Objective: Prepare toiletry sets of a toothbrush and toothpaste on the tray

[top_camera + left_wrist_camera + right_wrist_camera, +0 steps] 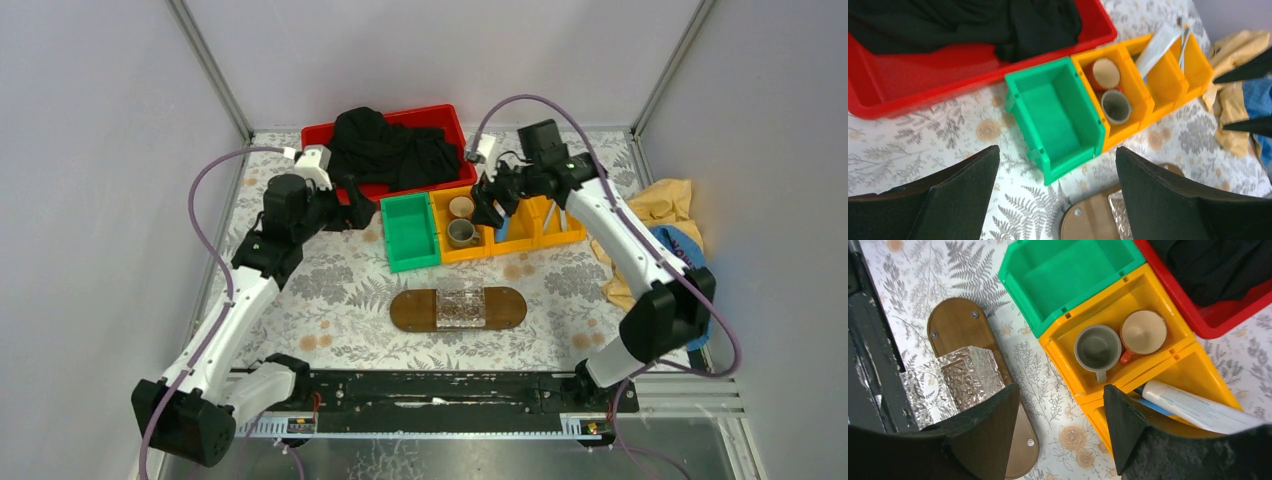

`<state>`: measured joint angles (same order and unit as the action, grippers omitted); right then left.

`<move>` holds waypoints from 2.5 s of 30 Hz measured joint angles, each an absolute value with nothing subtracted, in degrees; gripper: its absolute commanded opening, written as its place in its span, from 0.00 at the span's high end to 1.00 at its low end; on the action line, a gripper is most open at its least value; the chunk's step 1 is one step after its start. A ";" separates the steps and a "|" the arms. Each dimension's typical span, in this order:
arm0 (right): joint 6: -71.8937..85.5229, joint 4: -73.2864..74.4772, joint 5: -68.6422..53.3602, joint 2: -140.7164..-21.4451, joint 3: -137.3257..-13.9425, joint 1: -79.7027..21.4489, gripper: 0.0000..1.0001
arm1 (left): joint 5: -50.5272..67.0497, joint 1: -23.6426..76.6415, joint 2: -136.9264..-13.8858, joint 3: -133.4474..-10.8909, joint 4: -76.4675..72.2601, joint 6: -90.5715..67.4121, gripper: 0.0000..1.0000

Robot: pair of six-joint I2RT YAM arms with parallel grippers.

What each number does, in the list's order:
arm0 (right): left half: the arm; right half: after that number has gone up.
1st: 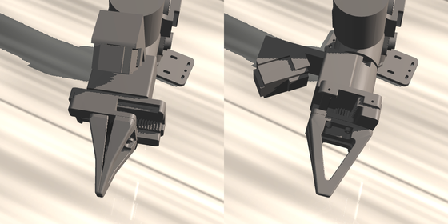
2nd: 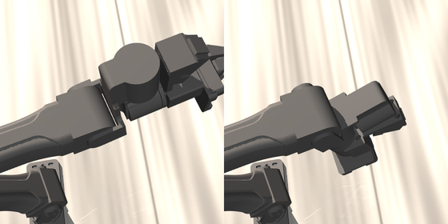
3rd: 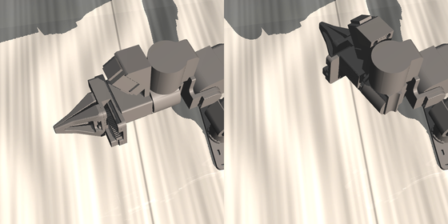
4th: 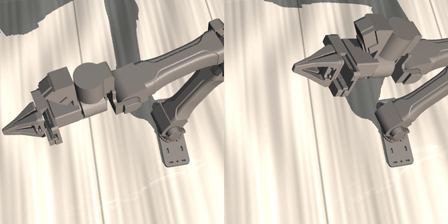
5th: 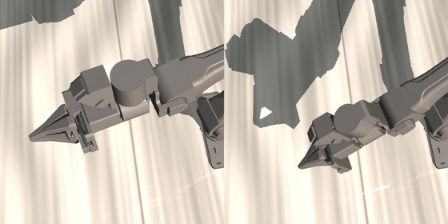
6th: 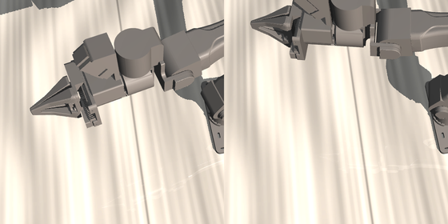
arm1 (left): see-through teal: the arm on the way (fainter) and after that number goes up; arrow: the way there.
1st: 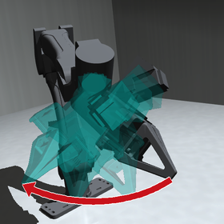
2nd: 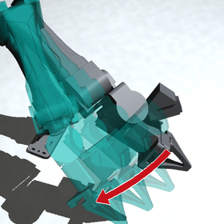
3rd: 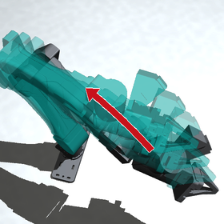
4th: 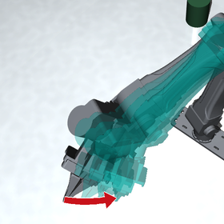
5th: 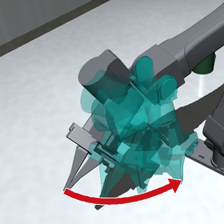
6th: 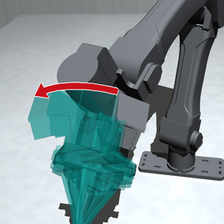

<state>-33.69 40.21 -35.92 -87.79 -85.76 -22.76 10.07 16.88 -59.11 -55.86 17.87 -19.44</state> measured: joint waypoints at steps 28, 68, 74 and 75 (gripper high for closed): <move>-60.99 45.47 -41.08 -75.40 -75.66 -24.86 0.32 | 11.55 15.81 -57.82 -45.78 14.28 -11.79 0.06; -79.92 60.40 -59.51 -103.28 -95.68 -9.89 0.30 | 8.97 16.84 -51.77 -50.04 10.37 -35.44 0.04; -85.86 63.11 -59.48 -103.83 -92.58 -9.98 0.28 | 8.71 16.84 -56.18 -51.92 10.94 -36.10 0.05; -86.21 63.13 -59.44 -103.66 -91.68 -10.04 0.28 | 8.71 16.84 -57.04 -52.07 11.03 -36.16 0.05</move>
<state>-86.21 63.13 -59.44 -103.66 -91.68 -10.04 8.71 16.84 -57.04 -52.07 11.03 -36.16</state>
